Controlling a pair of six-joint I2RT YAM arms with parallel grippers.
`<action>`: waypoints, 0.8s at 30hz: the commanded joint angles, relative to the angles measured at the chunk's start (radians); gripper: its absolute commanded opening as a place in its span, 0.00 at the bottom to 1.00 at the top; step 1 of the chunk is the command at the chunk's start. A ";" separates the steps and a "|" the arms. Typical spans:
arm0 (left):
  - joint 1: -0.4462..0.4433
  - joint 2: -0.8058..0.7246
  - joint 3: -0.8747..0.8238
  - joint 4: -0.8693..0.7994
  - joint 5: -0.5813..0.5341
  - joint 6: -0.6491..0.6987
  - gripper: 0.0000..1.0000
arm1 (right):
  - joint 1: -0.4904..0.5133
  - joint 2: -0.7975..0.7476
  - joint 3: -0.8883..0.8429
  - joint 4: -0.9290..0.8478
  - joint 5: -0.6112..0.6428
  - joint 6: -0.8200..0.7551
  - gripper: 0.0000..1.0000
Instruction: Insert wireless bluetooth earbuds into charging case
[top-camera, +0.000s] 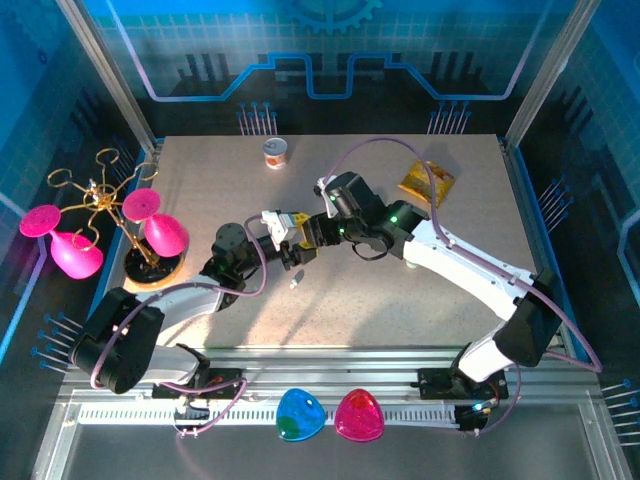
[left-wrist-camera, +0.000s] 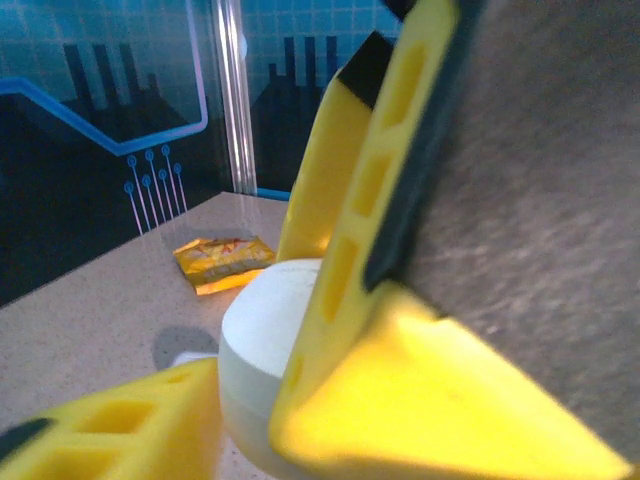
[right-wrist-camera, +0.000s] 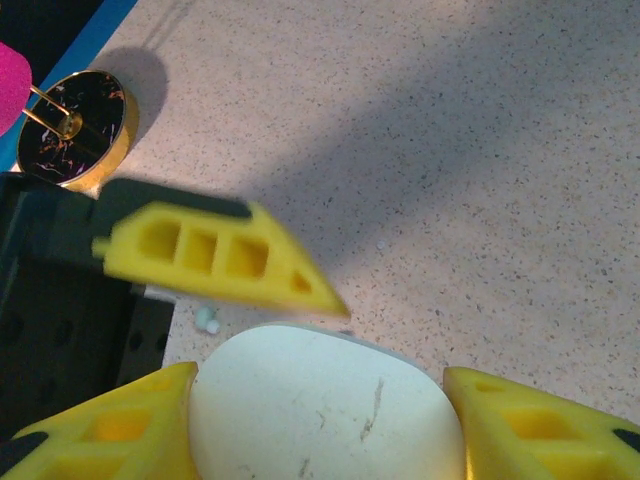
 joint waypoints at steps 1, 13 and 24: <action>-0.006 -0.025 0.005 0.006 -0.009 0.019 0.76 | -0.041 -0.032 -0.026 0.007 0.034 0.015 0.48; -0.008 -0.101 -0.108 -0.152 -0.027 0.049 0.99 | -0.257 0.105 -0.197 0.276 0.142 -0.014 0.48; -0.009 -0.135 -0.148 -0.200 -0.082 0.032 0.99 | -0.255 0.459 -0.027 0.329 0.148 -0.031 0.48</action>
